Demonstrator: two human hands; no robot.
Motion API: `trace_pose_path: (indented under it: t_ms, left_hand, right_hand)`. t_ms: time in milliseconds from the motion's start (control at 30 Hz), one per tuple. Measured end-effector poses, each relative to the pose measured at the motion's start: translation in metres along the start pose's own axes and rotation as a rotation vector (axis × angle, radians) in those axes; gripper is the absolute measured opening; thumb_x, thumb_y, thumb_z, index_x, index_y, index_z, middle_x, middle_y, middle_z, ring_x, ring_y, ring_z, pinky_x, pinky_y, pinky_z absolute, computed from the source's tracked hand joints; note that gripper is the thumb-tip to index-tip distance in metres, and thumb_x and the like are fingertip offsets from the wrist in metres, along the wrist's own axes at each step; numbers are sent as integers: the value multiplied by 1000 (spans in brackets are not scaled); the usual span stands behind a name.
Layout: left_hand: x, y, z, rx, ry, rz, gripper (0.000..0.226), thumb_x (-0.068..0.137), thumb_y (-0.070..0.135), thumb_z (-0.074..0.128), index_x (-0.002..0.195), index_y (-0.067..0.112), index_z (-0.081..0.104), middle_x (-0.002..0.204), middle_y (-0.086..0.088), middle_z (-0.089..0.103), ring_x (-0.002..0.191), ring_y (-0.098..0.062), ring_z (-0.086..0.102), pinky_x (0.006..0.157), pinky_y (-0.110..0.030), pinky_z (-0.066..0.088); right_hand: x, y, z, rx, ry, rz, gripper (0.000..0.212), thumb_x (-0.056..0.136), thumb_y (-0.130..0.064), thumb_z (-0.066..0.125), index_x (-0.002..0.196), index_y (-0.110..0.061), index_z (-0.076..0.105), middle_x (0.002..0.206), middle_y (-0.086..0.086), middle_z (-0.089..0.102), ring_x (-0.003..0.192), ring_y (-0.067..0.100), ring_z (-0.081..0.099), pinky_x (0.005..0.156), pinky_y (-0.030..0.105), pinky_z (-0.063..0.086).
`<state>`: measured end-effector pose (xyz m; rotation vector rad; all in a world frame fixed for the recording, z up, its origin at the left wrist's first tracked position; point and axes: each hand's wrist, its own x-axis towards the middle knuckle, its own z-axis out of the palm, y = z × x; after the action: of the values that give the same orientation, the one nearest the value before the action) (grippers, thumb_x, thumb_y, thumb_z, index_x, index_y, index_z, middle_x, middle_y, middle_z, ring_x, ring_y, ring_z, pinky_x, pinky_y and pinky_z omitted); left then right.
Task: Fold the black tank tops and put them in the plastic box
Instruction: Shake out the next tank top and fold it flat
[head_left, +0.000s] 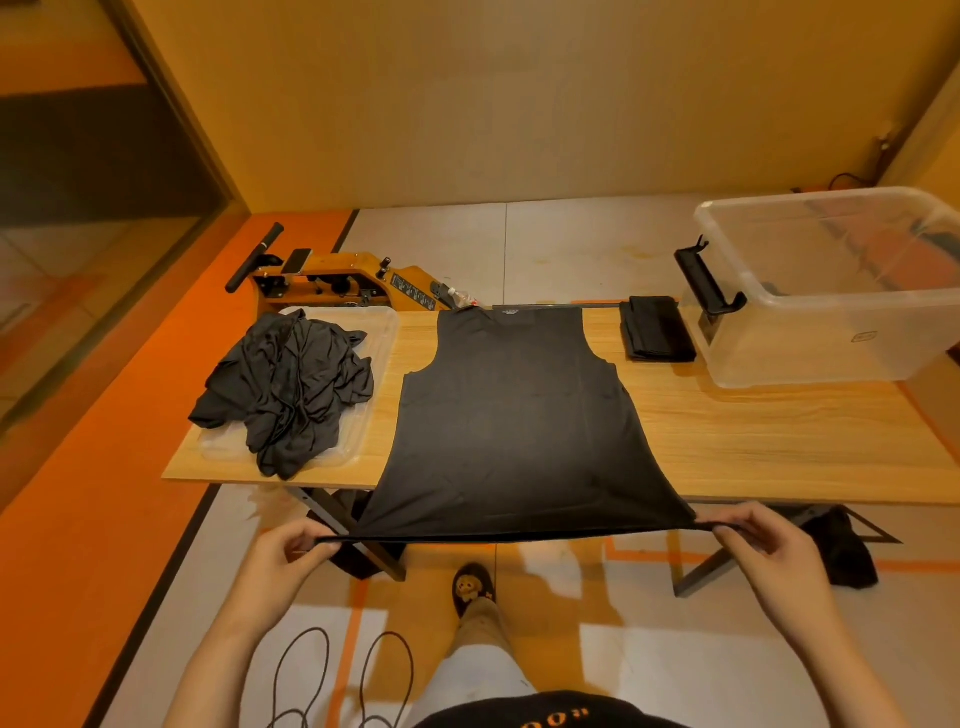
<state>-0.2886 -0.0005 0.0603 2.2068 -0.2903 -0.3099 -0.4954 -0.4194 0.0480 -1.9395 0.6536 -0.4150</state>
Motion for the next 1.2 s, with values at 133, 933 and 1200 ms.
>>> trace_pose_path:
  t_ms: [133, 933, 1200]
  left_hand:
    - [4, 0, -6, 8, -34, -29, 12, 84, 1, 67, 82, 12, 71, 77, 1, 69, 80, -11, 62, 73, -12, 44]
    - [158, 63, -17, 34, 2, 27, 10, 92, 11, 63, 85, 15, 69, 79, -18, 64, 76, -23, 61, 72, -24, 43]
    - [310, 89, -13, 3, 9, 30, 11, 92, 12, 63, 84, 19, 66, 67, 1, 64, 68, -4, 58, 70, -19, 41]
  right_hand:
    - [0, -5, -6, -1, -20, -27, 37, 86, -3, 62, 82, -39, 64, 92, -16, 65, 86, 6, 62, 76, 25, 45]
    - [157, -56, -2, 67, -52, 38, 10, 90, -8, 60, 95, -10, 68, 88, 24, 64, 75, 7, 60, 66, 7, 46]
    - [310, -65, 35, -12, 0, 74, 13, 92, -11, 60, 91, -22, 66, 82, 12, 63, 73, 9, 59, 58, 14, 49]
